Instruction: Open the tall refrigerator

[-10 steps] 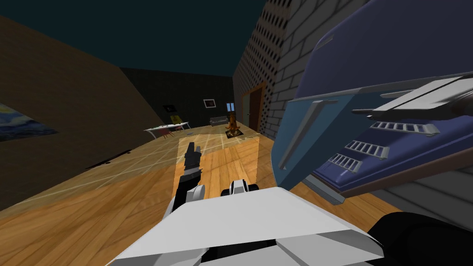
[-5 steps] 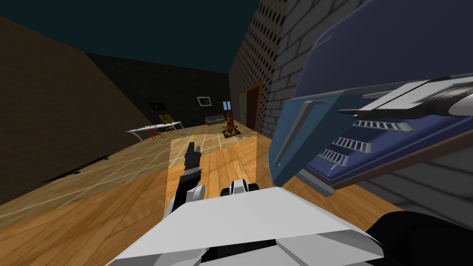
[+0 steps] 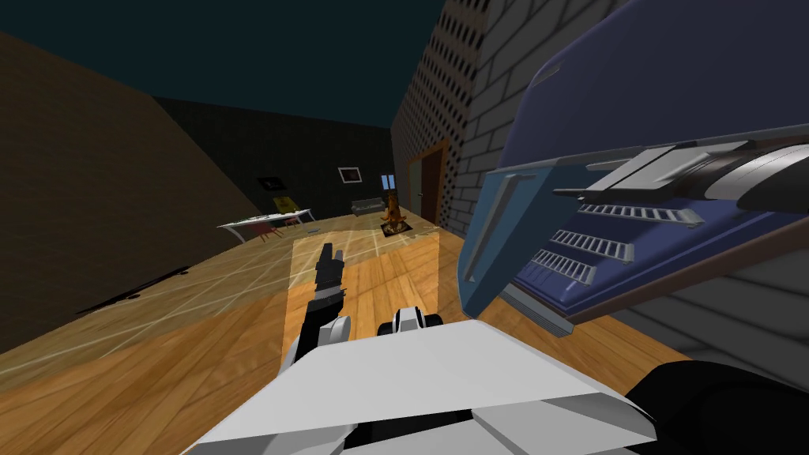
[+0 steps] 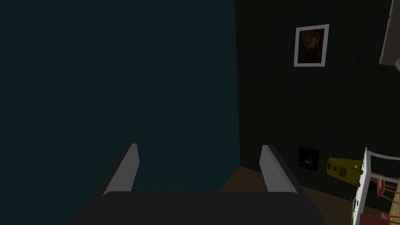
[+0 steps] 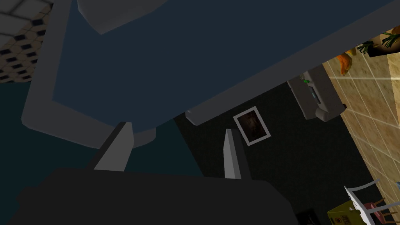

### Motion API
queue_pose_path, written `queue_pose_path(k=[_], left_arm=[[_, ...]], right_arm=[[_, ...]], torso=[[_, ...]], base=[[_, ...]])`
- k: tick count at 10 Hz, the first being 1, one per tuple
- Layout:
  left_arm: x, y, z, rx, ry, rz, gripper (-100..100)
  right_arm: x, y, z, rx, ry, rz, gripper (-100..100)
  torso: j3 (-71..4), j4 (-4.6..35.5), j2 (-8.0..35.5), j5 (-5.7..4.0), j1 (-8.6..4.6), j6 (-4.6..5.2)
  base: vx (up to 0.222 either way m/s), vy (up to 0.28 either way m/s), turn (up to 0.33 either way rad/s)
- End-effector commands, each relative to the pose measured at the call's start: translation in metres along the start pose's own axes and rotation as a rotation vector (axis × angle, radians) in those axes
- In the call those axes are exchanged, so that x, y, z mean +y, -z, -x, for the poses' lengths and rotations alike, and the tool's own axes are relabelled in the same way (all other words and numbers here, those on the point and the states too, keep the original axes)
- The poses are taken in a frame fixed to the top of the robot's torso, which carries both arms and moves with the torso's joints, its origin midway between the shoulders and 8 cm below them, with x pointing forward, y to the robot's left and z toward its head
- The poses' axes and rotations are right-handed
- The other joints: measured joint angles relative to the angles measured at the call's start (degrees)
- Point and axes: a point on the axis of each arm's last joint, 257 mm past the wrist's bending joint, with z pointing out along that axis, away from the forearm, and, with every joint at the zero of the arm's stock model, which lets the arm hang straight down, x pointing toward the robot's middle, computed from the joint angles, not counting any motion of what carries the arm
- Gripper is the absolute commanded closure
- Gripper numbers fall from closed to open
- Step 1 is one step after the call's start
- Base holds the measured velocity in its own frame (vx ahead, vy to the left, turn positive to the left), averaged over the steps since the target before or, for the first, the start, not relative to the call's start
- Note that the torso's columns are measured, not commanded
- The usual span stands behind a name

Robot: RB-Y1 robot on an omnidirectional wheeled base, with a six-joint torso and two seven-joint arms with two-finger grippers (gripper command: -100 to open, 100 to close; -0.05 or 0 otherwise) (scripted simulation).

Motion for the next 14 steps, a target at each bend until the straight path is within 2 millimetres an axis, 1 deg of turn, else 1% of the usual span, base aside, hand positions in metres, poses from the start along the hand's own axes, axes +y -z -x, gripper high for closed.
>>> queue_pose_path(k=[1,2,3,4,5,6,10,11,12,13,14], left_arm=[[0.0,0.0,0.0,0.0,0.0,0.0,0],[0.0,0.0,0.0,0.0,0.0,0.0,0],[0.0,0.0,0.0,0.0,0.0,0.0,0],[0.0,0.0,0.0,0.0,0.0,0.0,0],[0.0,0.0,0.0,0.0,0.0,0.0,0],[0.0,0.0,0.0,0.0,0.0,0.0,0],[0.0,0.0,0.0,0.0,0.0,0.0,0],[0.0,0.0,0.0,0.0,0.0,0.0,0],[0.0,0.0,0.0,0.0,0.0,0.0,0],[0.0,0.0,0.0,0.0,0.0,0.0,0],[0.0,0.0,0.0,0.0,0.0,0.0,0]], right_arm=[[-0.002,0.002,0.012,-0.041,0.033,0.002,-100],[0.005,-0.015,0.033,-0.117,0.021,0.023,-100],[0.014,-0.022,0.045,-0.161,0.022,0.042,-100],[0.011,-0.023,0.052,-0.19,0.03,0.029,-100],[0.009,-0.022,0.059,-0.215,0.027,0.021,-100],[0.008,-0.02,0.065,-0.238,0.025,0.017,-100],[0.015,-0.016,0.079,-0.297,0.03,0.042,-100],[0.015,-0.016,0.08,-0.3,0.048,0.04,-100],[0.024,-0.019,0.074,-0.284,0.035,0.069,-100],[0.028,-0.019,0.073,-0.282,0.038,0.079,100],[0.024,-0.02,0.064,-0.263,0.034,0.07,100]], torso=[[0.1,0.0,0.1,0.0,0.01,0.04],[0.1,0.1,0.1,-0.01,0.01,0.07],[0.2,0.2,0.3,0.0,-0.05,0.28],[0.2,0.1,0.2,0.02,0.03,-0.01],[0.1,0.1,0.2,0.15,0.21,-0.07],[0.2,0.2,0.3,0.17,0.31,0.08],[0.6,0.4,0.8,0.12,0.26,0.3],[0.6,0.4,0.8,0.14,0.28,0.29],[0.6,0.4,0.8,0.18,0.32,0.27],[0.6,0.4,0.8,0.12,0.33,0.3],[0.7,0.3,0.7,-0.09,0.24,0.33]], base=[[0.0,0.0,0.0],[0.032,-0.023,-0.39],[0.043,-0.009,-0.266],[0.015,0.004,0.019],[0.0,-0.004,0.048],[0.0,0.0,0.0],[0.004,0.0,0.0],[0.0,0.0,0.0],[-0.007,0.003,-0.004],[0.0,0.0,0.0],[0.072,0.095,-0.045]])
